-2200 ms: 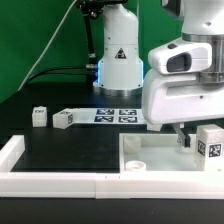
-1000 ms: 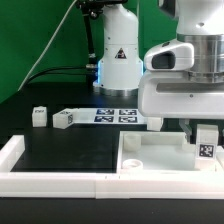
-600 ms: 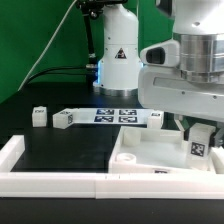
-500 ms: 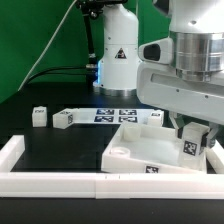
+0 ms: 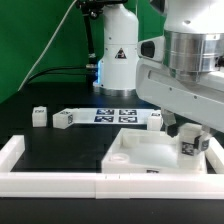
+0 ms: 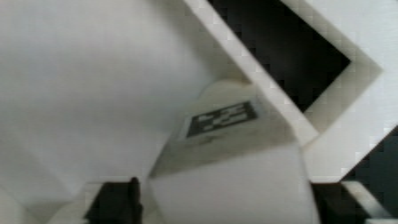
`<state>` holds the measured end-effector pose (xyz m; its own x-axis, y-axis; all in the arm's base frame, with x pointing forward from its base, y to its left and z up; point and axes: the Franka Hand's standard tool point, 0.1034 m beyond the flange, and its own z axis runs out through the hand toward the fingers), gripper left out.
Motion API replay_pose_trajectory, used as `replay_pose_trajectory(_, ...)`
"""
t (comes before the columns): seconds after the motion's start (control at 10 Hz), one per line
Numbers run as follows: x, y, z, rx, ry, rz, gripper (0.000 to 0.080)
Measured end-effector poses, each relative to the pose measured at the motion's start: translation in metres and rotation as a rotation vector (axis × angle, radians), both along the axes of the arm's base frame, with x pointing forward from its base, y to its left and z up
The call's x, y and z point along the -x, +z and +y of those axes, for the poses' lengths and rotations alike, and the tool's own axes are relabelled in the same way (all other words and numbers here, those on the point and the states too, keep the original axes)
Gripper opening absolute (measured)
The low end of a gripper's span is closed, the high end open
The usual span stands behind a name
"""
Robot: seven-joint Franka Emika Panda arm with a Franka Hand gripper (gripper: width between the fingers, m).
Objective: Assemble one leg
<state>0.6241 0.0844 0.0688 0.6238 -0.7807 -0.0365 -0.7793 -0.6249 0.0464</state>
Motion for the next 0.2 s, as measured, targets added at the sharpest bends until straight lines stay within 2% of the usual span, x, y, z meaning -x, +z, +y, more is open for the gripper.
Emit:
replay_pose_trajectory(0.1,0.0001,-0.0003,0.0,0.0,0.0,0.0,0.0523)
replay_pose_trajectory(0.2,0.0002,-0.0006,-0.0001,0.0,0.0,0.001,0.0627)
